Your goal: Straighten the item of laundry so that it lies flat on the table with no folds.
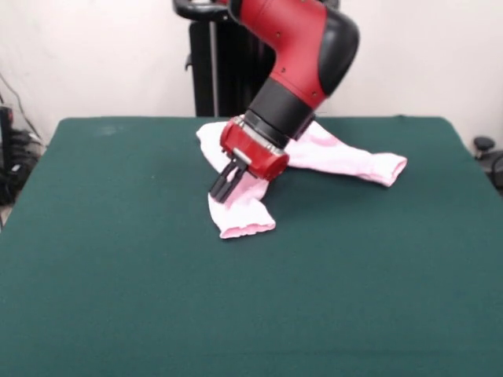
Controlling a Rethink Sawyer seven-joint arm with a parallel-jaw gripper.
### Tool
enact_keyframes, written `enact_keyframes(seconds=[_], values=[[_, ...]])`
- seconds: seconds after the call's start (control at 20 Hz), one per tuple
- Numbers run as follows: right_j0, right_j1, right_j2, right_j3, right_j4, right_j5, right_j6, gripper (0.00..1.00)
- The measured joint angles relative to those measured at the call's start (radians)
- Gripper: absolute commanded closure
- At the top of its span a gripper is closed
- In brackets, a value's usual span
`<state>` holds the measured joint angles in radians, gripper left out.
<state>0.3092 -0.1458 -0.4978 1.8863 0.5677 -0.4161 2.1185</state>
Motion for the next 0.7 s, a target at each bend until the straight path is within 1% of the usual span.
enact_keyframes(seconds=[0.35,0.55,0.7], values=[[0.002,0.035,0.0,-0.015,-0.005,-0.001,0.0,1.0],[-0.01,0.028,0.001,-0.018,-0.037,0.0,0.0,1.0],[-0.036,0.013,0.011,-0.018,-0.086,0.0,0.0,1.0]])
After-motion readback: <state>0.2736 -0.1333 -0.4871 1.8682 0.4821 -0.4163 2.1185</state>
